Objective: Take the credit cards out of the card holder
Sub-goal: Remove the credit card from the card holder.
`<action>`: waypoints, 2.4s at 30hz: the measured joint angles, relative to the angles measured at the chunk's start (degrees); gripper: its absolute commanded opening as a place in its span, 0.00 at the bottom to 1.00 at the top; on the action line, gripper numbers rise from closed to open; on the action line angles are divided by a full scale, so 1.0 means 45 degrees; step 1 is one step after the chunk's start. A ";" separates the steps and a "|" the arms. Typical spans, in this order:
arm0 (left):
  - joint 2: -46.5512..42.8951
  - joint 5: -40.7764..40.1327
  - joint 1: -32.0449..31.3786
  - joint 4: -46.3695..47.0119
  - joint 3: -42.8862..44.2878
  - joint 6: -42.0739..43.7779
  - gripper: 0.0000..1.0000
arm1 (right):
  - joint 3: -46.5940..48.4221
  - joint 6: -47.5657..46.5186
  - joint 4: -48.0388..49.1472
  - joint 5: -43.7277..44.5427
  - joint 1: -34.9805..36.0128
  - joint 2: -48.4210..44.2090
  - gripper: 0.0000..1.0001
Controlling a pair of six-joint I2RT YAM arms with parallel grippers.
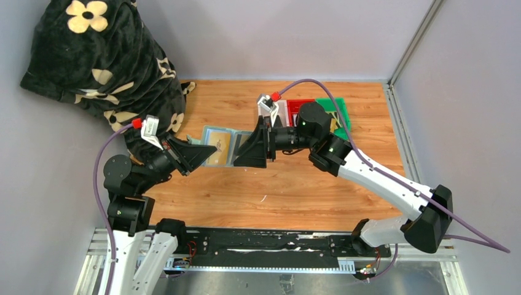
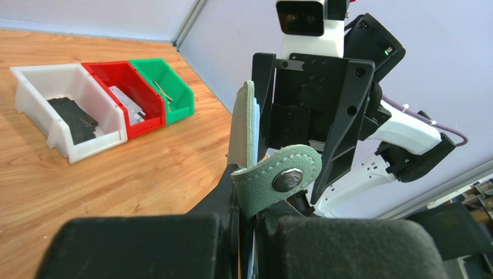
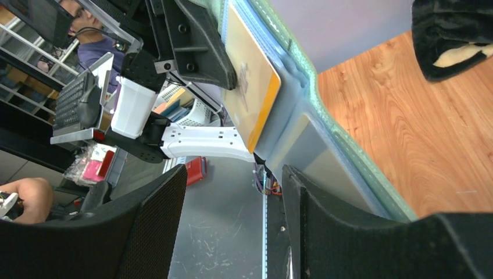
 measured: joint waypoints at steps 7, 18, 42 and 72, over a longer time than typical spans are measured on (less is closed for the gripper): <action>0.0010 0.0141 0.0000 0.0612 -0.0340 -0.0651 0.00 | 0.0000 0.0578 0.0884 0.0180 0.0223 0.0384 0.61; 0.0005 0.0185 0.0010 0.1438 -0.0476 -0.1486 0.00 | -0.0335 0.2089 0.3201 0.0282 0.0423 0.0971 0.45; -0.0199 0.0015 0.0000 0.0971 -0.0189 -0.0957 0.00 | -0.2302 0.4755 0.7786 -0.0087 0.0219 0.0617 0.24; -0.0379 -0.0369 0.0015 0.1030 -0.0194 -0.1321 0.00 | -0.1462 0.4823 0.7616 0.0146 0.0350 0.1647 0.44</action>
